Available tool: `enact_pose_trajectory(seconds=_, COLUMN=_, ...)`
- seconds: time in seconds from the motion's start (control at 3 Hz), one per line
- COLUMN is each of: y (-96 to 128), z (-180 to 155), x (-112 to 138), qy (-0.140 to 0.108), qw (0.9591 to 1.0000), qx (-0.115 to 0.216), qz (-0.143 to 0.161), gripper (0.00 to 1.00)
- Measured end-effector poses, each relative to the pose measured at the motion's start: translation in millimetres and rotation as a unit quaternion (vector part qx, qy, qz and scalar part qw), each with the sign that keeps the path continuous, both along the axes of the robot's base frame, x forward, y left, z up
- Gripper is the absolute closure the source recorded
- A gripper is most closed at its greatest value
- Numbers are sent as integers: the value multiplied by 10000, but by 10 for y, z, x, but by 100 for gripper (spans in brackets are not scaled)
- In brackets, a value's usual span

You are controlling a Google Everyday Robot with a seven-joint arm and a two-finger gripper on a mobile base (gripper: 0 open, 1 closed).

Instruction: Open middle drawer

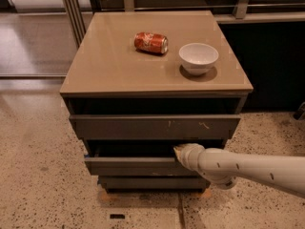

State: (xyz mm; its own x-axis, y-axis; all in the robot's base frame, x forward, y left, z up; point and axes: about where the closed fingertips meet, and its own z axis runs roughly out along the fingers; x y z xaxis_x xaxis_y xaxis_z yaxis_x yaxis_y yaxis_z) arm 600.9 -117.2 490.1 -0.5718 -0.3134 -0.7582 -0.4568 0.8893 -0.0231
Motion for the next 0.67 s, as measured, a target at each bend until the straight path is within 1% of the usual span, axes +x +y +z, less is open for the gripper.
enact_pose_trajectory(seconds=0.33, y=0, z=9, x=17, qy=-26, qw=10000, qx=-5, qz=-13, gripper=100)
enact_pose_trajectory(seconds=0.67, y=-12, z=-110, x=46, qy=142, qw=9999, qx=-52, qz=-69, gripper=100)
